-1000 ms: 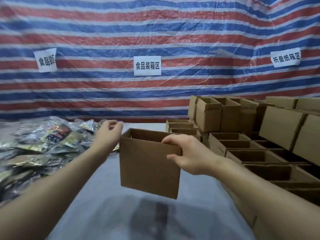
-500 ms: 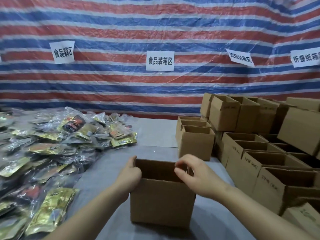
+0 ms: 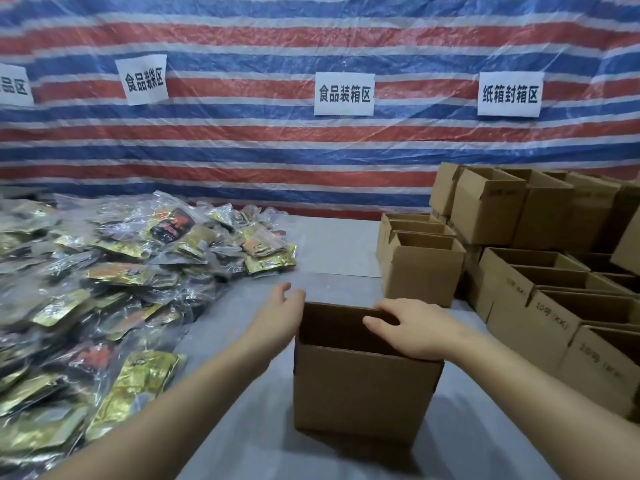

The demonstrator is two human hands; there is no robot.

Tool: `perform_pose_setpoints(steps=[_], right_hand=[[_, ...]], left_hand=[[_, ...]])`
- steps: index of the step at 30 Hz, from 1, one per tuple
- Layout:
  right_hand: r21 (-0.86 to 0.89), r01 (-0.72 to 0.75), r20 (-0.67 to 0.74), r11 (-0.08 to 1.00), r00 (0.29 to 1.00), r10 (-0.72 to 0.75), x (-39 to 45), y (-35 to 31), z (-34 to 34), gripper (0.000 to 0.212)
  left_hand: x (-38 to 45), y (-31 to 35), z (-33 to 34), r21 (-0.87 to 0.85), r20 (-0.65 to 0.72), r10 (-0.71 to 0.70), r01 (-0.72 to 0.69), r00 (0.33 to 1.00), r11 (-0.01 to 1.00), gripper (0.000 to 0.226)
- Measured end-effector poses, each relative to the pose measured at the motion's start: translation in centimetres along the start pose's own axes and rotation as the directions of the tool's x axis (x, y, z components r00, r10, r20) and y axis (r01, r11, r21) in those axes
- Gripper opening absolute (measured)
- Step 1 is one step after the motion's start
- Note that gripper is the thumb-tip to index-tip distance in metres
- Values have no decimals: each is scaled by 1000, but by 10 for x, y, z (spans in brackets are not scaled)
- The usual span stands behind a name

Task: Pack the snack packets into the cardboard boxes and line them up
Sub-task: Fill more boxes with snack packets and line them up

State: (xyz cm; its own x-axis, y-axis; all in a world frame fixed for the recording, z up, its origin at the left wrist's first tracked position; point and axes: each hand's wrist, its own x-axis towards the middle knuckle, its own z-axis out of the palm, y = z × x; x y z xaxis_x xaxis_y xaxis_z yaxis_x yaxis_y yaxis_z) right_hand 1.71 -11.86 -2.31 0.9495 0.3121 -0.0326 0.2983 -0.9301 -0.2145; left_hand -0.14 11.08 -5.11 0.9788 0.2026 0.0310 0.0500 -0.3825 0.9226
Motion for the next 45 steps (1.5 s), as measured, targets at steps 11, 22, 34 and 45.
perform_pose_setpoints(steps=[11, 22, 34, 45], right_hand=[[168, 25, 13, 986, 1000, -28, 77, -11, -34, 54], [107, 97, 144, 990, 983, -112, 155, 3, -21, 54], [132, 82, 36, 988, 996, -87, 166, -2, -32, 43], [471, 150, -27, 869, 987, -156, 111, -50, -45, 102]], left_hand=[[191, -47, -53, 808, 4, 236, -143, 972, 572, 22], [337, -76, -14, 981, 26, 7, -27, 1000, 191, 47], [296, -46, -36, 799, -130, 616, -285, 777, 529, 11], [130, 94, -66, 435, -387, 688, -536, 614, 723, 15]])
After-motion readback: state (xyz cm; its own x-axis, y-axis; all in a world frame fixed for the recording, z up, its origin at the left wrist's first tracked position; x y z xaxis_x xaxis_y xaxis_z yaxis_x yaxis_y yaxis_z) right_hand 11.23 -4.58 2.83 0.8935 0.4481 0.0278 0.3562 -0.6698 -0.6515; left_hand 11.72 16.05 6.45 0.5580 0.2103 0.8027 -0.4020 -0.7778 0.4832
